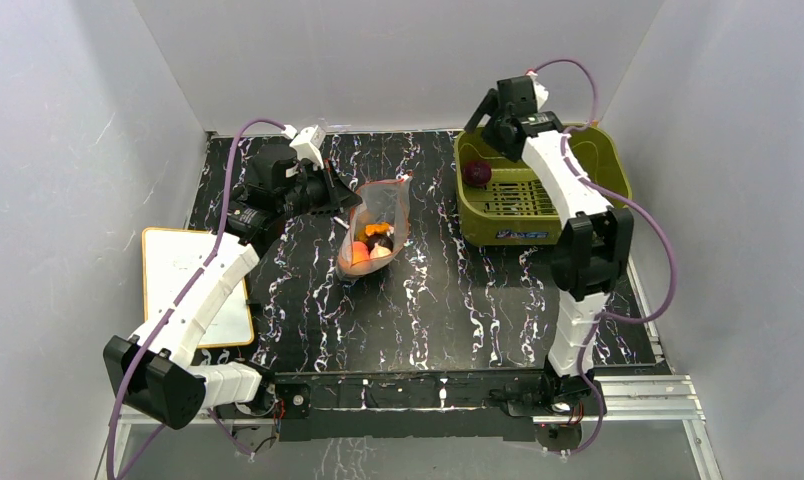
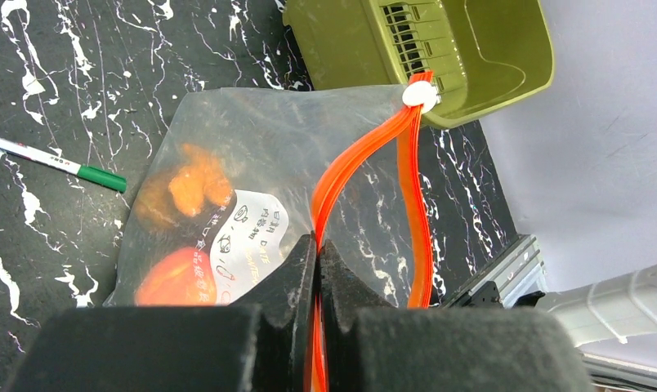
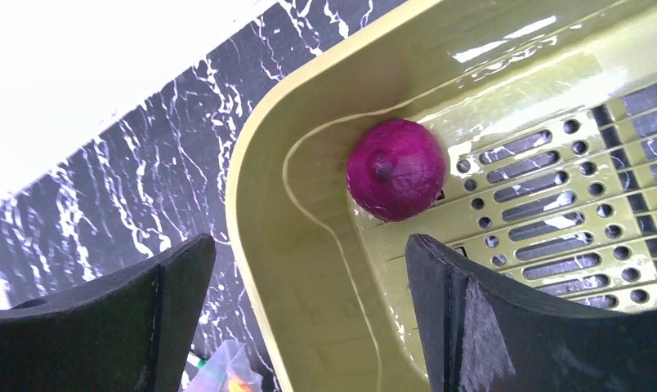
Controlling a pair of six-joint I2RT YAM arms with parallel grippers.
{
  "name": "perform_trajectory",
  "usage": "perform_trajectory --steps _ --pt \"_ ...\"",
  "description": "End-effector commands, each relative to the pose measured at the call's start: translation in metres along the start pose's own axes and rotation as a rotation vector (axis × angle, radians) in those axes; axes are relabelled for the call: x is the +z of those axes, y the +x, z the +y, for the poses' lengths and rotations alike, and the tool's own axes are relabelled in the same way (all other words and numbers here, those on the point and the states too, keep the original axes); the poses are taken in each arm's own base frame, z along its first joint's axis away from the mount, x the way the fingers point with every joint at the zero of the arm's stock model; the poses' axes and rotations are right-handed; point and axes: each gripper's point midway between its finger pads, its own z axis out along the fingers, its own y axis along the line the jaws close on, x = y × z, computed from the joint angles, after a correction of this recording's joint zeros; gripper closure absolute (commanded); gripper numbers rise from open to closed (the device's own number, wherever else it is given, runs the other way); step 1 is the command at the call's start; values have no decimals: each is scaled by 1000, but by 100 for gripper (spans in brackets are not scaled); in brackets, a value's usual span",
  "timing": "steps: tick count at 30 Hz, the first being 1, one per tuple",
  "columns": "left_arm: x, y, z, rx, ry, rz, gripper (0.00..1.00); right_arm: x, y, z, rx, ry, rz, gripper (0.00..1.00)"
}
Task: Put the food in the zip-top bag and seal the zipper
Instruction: Adjust the bin at the center of the board, then pick up the fake vegetable from the bin.
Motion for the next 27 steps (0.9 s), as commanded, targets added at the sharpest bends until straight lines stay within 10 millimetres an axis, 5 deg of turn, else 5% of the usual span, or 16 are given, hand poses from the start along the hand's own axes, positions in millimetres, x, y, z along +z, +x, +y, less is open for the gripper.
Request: perform_trajectory --steps 1,10,21,27 --pt "-14 -13 -12 34 31 -60 100 -27 -42 8 113 -107 -133 15" --pt "-16 -12 -11 35 24 -60 100 2 -17 -11 191 -134 -73 17" --pt "-19 -14 -9 45 5 -69 100 46 7 -22 273 -93 -12 2" --pt "-19 -12 -6 48 -5 -66 100 61 29 -41 337 -46 24 8"
